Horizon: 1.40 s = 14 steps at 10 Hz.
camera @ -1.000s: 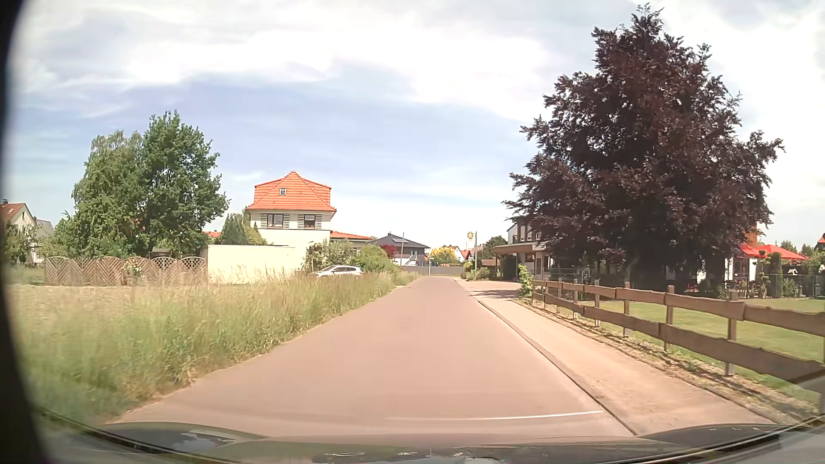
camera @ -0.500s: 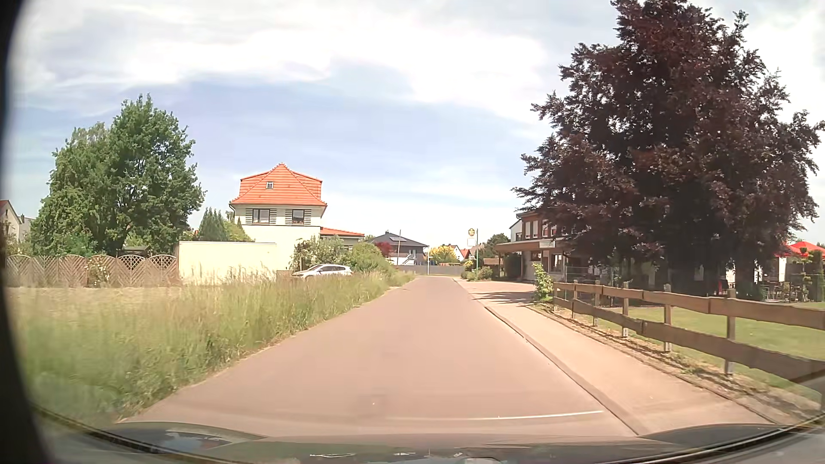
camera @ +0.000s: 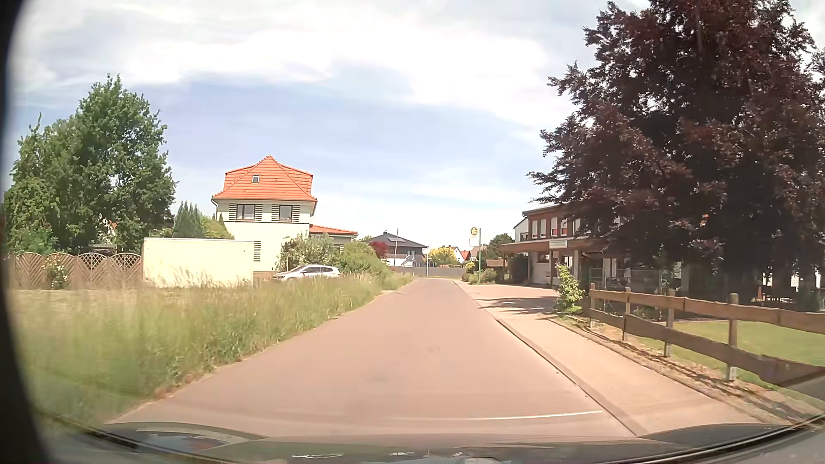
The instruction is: Follow the waypoints while adhering to traffic rules and regulations
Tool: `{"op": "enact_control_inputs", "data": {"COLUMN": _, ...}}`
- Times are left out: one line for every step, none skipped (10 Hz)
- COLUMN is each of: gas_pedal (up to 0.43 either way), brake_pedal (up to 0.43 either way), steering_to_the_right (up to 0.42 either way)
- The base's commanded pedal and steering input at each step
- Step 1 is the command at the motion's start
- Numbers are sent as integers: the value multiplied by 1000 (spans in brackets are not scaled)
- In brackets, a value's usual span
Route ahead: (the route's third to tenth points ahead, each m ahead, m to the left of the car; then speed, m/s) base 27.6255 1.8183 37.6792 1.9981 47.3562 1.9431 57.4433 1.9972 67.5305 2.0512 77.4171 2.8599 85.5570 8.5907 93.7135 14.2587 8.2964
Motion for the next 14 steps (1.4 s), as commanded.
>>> {"op": "enact_control_inputs", "data": {"gas_pedal": 138, "brake_pedal": 0, "steering_to_the_right": 3}}
{"op": "enact_control_inputs", "data": {"gas_pedal": 138, "brake_pedal": 0, "steering_to_the_right": 3}}
{"op": "enact_control_inputs", "data": {"gas_pedal": 138, "brake_pedal": 0, "steering_to_the_right": 3}}
{"op": "enact_control_inputs", "data": {"gas_pedal": 138, "brake_pedal": 0, "steering_to_the_right": 2}}
{"op": "enact_control_inputs", "data": {"gas_pedal": 118, "brake_pedal": 0, "steering_to_the_right": 2}}
{"op": "enact_control_inputs", "data": {"gas_pedal": 110, "brake_pedal": 0, "steering_to_the_right": 2}}
{"op": "enact_control_inputs", "data": {"gas_pedal": 110, "brake_pedal": 0, "steering_to_the_right": 2}}
{"op": "enact_control_inputs", "data": {"gas_pedal": 67, "brake_pedal": 0, "steering_to_the_right": 2}}
{"op": "enact_control_inputs", "data": {"gas_pedal": 39, "brake_pedal": 0, "steering_to_the_right": 2}}
{"op": "enact_control_inputs", "data": {"gas_pedal": 39, "brake_pedal": 0, "steering_to_the_right": 2}}
{"op": "enact_control_inputs", "data": {"gas_pedal": 47, "brake_pedal": 0, "steering_to_the_right": 5}}
{"op": "enact_control_inputs", "data": {"gas_pedal": 59, "brake_pedal": 0, "steering_to_the_right": 8}}
{"op": "enact_control_inputs", "data": {"gas_pedal": 87, "brake_pedal": 0, "steering_to_the_right": 8}}
{"op": "enact_control_inputs", "data": {"gas_pedal": 87, "brake_pedal": 0, "steering_to_the_right": 8}}
